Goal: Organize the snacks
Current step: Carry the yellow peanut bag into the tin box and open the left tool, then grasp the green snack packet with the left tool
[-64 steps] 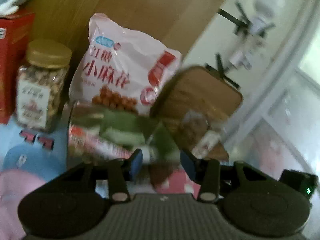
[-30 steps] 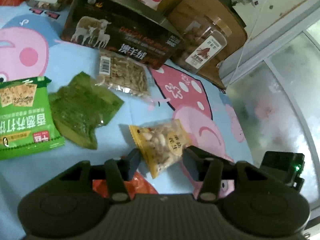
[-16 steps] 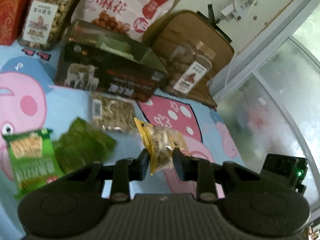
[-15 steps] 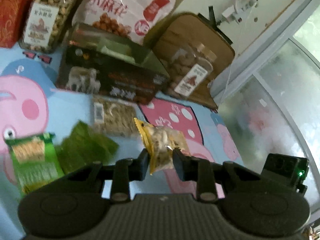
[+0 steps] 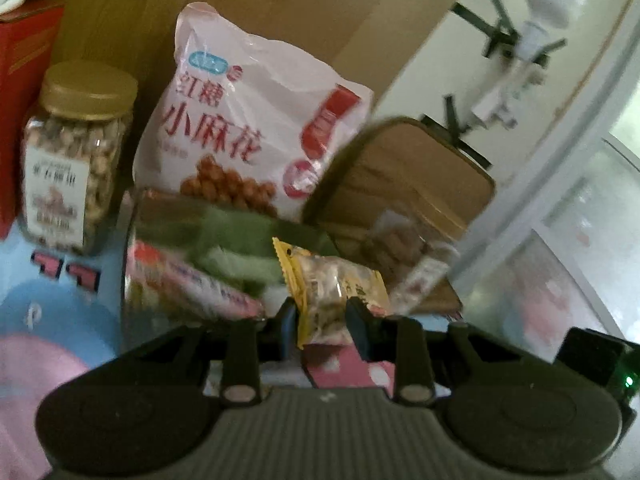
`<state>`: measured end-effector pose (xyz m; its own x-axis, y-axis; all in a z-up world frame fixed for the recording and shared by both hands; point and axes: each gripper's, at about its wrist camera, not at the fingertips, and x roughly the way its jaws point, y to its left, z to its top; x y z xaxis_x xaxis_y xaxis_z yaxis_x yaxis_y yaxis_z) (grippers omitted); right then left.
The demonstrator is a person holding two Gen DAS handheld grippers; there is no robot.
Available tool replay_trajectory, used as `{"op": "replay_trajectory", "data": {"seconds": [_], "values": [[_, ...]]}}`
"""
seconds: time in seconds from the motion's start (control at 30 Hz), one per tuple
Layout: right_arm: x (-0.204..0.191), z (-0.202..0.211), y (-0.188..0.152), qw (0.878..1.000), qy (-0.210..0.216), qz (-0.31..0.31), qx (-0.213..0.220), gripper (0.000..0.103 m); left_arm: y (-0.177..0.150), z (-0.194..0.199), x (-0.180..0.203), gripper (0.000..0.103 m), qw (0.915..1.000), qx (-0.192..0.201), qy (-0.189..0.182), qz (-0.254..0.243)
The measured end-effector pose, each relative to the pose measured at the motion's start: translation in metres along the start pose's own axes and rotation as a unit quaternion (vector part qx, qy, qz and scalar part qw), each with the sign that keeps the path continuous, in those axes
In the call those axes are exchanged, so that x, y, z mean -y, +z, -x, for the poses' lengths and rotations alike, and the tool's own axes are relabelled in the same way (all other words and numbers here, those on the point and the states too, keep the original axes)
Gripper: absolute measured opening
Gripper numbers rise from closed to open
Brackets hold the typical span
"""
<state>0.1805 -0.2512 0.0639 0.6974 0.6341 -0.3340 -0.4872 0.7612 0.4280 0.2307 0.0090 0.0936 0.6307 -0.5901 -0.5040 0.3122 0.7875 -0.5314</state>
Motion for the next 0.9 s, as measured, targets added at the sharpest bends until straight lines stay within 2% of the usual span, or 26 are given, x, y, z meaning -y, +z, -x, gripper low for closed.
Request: {"op": "replay_trajectory", "data": {"seconds": [0.2, 0.3, 0.33, 0.37, 0.43, 0.5, 0.57, 0.67, 0.73, 0.9], "values": [[0.007, -0.044, 0.008, 0.998, -0.055, 0.032, -0.015, 0.013, 0.014, -0.042, -0.017, 0.032, 0.9993, -0.017, 0.031, 0.012], [0.007, -0.05, 0.004, 0.994, -0.096, 0.05, -0.004, 0.023, 0.011, -0.052, -0.023, 0.037, 0.9979, -0.019, 0.062, 0.008], [0.007, -0.048, 0.002, 0.993, -0.106, 0.053, 0.006, 0.036, 0.008, -0.052, -0.025, 0.037, 0.9976, -0.017, 0.067, 0.005], [0.008, -0.044, 0.0, 0.992, -0.111, 0.049, 0.016, 0.043, 0.007, -0.05, -0.027, 0.037, 0.9977, -0.014, 0.066, -0.001], [0.01, -0.034, -0.002, 0.993, -0.107, 0.036, 0.028, 0.042, 0.004, -0.04, -0.026, 0.037, 0.9978, -0.005, 0.067, -0.003], [0.01, -0.021, -0.005, 0.994, -0.104, 0.02, 0.042, 0.042, 0.002, -0.022, -0.024, 0.037, 0.9992, 0.004, 0.039, 0.007], [0.009, -0.006, -0.011, 0.995, -0.088, 0.003, 0.051, 0.042, -0.005, 0.002, -0.019, 0.037, 0.9995, 0.022, 0.021, 0.005], [0.0, 0.013, -0.025, 0.997, -0.06, -0.014, 0.049, 0.042, -0.023, 0.04, -0.024, 0.037, 0.9989, 0.045, 0.013, 0.005], [-0.004, 0.019, -0.038, 0.999, -0.037, -0.027, 0.027, 0.042, -0.039, 0.061, -0.034, 0.037, 0.9985, 0.05, 0.015, 0.018], [-0.017, 0.02, -0.075, 0.995, 0.025, -0.078, -0.052, 0.042, -0.087, 0.1, -0.068, 0.037, 0.9955, 0.04, 0.057, 0.064]]}}
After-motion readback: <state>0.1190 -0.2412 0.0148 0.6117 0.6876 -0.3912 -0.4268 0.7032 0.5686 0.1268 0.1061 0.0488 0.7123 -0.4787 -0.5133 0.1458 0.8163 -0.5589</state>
